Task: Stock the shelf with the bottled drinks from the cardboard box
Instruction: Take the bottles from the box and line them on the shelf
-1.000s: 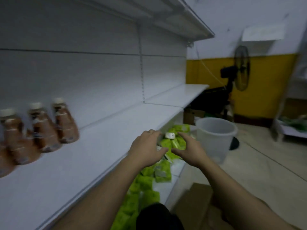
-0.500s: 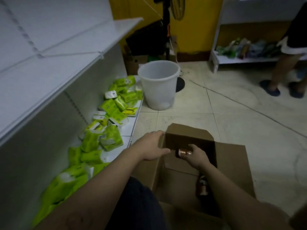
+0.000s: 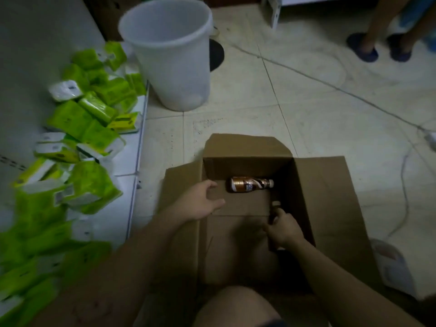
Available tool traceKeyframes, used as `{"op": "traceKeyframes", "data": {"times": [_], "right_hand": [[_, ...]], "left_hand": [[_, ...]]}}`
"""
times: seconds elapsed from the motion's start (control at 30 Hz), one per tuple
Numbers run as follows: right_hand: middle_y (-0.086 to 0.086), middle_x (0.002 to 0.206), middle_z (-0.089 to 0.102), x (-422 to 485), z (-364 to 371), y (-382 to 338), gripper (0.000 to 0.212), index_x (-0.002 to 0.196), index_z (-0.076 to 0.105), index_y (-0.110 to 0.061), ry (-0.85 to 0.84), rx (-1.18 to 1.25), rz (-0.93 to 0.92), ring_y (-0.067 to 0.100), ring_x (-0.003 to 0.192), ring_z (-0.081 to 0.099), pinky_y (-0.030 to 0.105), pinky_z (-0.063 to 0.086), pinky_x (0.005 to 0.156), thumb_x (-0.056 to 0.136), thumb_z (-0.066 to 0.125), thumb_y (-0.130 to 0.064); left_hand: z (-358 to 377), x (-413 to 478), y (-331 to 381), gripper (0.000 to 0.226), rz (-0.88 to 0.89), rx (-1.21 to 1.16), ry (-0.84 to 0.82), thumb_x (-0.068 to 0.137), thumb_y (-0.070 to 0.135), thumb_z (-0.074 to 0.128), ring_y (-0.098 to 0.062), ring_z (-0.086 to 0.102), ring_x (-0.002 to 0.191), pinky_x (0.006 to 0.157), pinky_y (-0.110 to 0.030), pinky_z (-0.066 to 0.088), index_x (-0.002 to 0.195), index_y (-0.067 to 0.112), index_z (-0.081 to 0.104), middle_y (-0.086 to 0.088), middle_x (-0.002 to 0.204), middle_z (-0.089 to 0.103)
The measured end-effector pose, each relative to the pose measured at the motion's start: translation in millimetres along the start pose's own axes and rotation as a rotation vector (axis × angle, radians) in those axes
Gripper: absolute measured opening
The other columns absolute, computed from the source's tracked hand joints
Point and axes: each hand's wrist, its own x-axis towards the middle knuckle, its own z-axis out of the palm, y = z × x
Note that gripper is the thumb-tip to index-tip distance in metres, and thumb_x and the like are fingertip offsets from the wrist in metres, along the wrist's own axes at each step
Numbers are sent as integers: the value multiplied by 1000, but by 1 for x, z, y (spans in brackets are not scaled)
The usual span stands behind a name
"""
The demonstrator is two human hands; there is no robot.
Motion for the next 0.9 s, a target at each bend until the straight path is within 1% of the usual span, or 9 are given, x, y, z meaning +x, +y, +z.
{"op": "traceKeyframes", "data": {"times": [0.13, 0.2, 0.3, 0.43, 0.5, 0.57, 0.67, 0.8, 0.9], "right_hand": [[13, 135, 49, 24, 13, 21, 63, 140, 41, -16, -30, -53, 84, 30, 117, 52, 40, 46, 98, 86, 63, -37], [14, 137, 48, 33, 20, 30, 61, 140, 40, -13, -58, -92, 145, 31, 121, 50, 39, 43, 99, 87, 64, -34], [16, 135, 49, 42, 31, 34, 62, 139, 40, -12, -63, -131, 216, 32, 118, 53, 37, 46, 97, 87, 63, -33], [15, 132, 49, 64, 34, 35, 70, 141, 31, -14, -17, -235, 235, 30, 116, 54, 35, 46, 91, 85, 65, -39], [13, 126, 54, 74, 33, 38, 63, 135, 37, -13, -2, -227, 231, 28, 109, 59, 35, 49, 85, 83, 66, -35], [11, 122, 57, 81, 36, 40, 56, 129, 46, -12, 4, -226, 236, 26, 104, 62, 35, 52, 82, 83, 66, -37], [9, 124, 53, 84, 53, 42, 58, 128, 42, -18, 12, -290, 200, 25, 105, 61, 35, 52, 82, 82, 65, -45], [11, 121, 56, 91, 73, 46, 72, 130, 35, -16, 12, -144, 198, 28, 102, 62, 42, 55, 84, 76, 71, -48], [10, 104, 66, 94, 79, 46, 79, 121, 46, -10, -21, 29, 303, 23, 80, 70, 38, 61, 65, 63, 84, -49]], "left_hand": [[40, 54, -3, 64, 88, 13, -21, 82, 38, 69, -16, 46, 125, 88, -24, 36, 139, 26, 43, 1, 142, 47], [60, 75, -5, 69, 113, 52, -30, 81, 39, 70, -19, 43, 129, 98, -28, 37, 141, 24, 40, 0, 144, 43], [81, 106, -14, 76, 141, 173, -38, 82, 38, 69, -23, 32, 137, 110, -38, 33, 146, 20, 31, -2, 151, 33], [97, 151, -22, 81, 204, 315, -21, 80, 25, 69, -22, 20, 143, 114, -41, 27, 147, 20, 25, -4, 155, 24], [110, 169, -22, 87, 230, 388, -46, 80, 21, 67, -22, 10, 145, 115, -44, 22, 150, 20, 17, -3, 159, 13], [123, 182, -21, 88, 230, 492, -20, 81, 25, 66, -26, 17, 141, 111, -43, 25, 152, 20, 13, -7, 157, 16], [135, 186, -27, 71, 212, 649, 95, 79, 35, 67, -29, 33, 125, 101, -40, 33, 141, 17, 38, -12, 140, 36], [147, 168, -40, 75, 39, 452, -2, 71, 28, 78, -31, 42, 122, 93, -42, 42, 132, 17, 37, -14, 136, 40], [154, 150, -50, 84, -90, 287, -54, 69, 28, 82, -31, 51, 115, 82, -39, 45, 135, 15, 32, -12, 130, 47]]}}
